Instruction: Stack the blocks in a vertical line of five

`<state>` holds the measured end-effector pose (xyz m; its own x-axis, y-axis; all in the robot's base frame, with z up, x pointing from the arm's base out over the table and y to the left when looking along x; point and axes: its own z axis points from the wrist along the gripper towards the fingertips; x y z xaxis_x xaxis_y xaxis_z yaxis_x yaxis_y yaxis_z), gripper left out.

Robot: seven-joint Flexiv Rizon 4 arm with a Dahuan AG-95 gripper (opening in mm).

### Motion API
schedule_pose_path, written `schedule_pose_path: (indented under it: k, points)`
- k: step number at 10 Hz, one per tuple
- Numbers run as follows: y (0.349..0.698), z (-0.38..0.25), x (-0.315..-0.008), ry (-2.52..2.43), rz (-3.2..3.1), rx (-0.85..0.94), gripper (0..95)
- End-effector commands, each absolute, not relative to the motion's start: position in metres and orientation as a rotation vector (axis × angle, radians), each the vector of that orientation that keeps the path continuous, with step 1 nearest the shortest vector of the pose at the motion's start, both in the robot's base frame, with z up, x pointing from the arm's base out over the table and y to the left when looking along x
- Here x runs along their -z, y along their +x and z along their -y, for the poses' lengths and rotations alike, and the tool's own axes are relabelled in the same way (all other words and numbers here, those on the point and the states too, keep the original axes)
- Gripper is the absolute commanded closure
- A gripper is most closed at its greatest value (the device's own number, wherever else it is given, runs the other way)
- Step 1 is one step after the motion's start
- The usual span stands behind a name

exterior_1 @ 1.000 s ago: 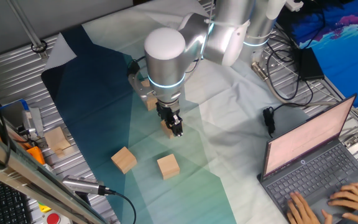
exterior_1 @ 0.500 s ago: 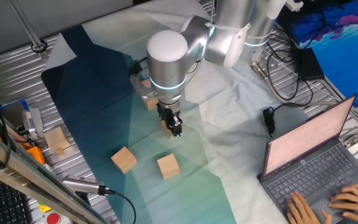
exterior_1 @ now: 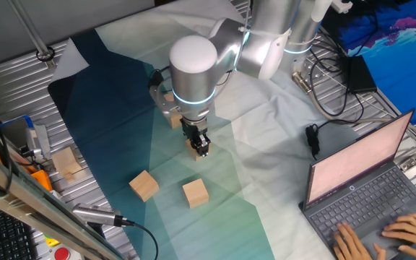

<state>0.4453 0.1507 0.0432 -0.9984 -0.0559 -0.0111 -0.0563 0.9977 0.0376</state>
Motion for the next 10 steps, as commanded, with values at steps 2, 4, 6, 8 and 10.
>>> schedule_pose_path:
  k: [2, 4, 6, 8, 10]
  points:
    - [0.452, -0.151, -0.054, -0.087, -3.143, -0.054, 95.0]
    - [0.461, -0.149, -0.080, -0.099, -3.165, -0.050, 95.0]
    - [0.468, -0.139, -0.107, -0.120, -3.180, -0.051, 95.0]
    - [0.470, -0.126, -0.132, -0.137, -3.189, -0.054, 95.0]
    - [0.470, -0.103, -0.167, -0.179, -3.218, -0.064, 95.0]
